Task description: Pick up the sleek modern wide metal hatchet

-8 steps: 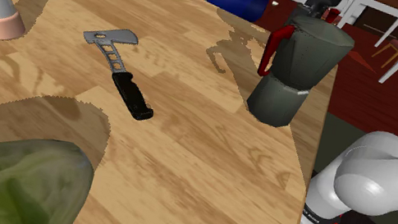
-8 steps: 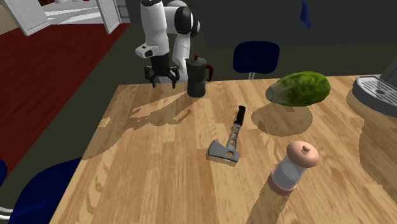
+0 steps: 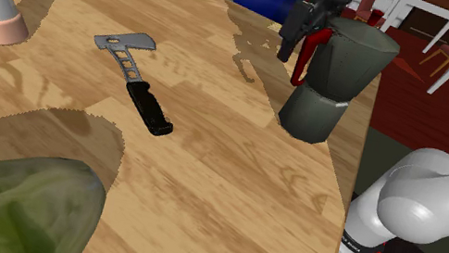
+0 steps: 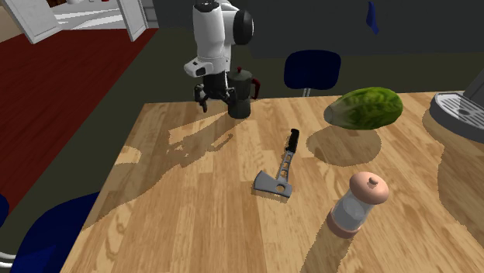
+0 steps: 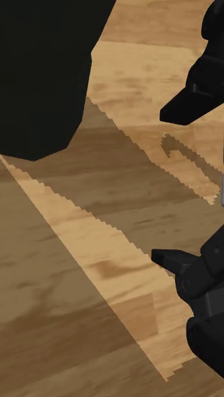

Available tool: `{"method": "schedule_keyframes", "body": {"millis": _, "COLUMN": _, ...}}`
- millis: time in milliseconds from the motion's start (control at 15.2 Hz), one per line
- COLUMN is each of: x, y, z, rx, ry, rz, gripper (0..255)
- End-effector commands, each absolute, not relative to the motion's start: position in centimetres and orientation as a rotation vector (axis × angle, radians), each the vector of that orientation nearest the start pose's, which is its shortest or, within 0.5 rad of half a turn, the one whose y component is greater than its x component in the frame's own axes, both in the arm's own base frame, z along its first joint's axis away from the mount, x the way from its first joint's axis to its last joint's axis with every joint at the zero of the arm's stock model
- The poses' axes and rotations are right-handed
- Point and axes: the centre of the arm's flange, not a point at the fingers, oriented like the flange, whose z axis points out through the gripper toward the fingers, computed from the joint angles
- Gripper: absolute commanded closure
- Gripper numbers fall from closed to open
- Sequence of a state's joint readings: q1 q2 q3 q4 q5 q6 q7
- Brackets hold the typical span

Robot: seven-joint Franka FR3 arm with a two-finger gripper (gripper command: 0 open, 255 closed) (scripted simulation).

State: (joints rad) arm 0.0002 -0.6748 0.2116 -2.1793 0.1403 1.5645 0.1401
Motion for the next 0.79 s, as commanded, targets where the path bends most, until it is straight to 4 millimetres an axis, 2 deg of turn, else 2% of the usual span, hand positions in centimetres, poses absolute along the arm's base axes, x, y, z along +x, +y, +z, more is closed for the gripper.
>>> {"method": "schedule_keyframes", "body": {"millis": 0, "x": 33.6, "y": 13.6, "z": 62.9, "rx": -3.123, "ry": -0.009, "rz": -0.061, "gripper": 0}}
{"method": "schedule_keyframes", "body": {"millis": 726, "x": 39.6, "y": 27.0, "z": 62.4, "rx": -3.112, "ry": 0.207, "rz": 0.000, "gripper": 0}}
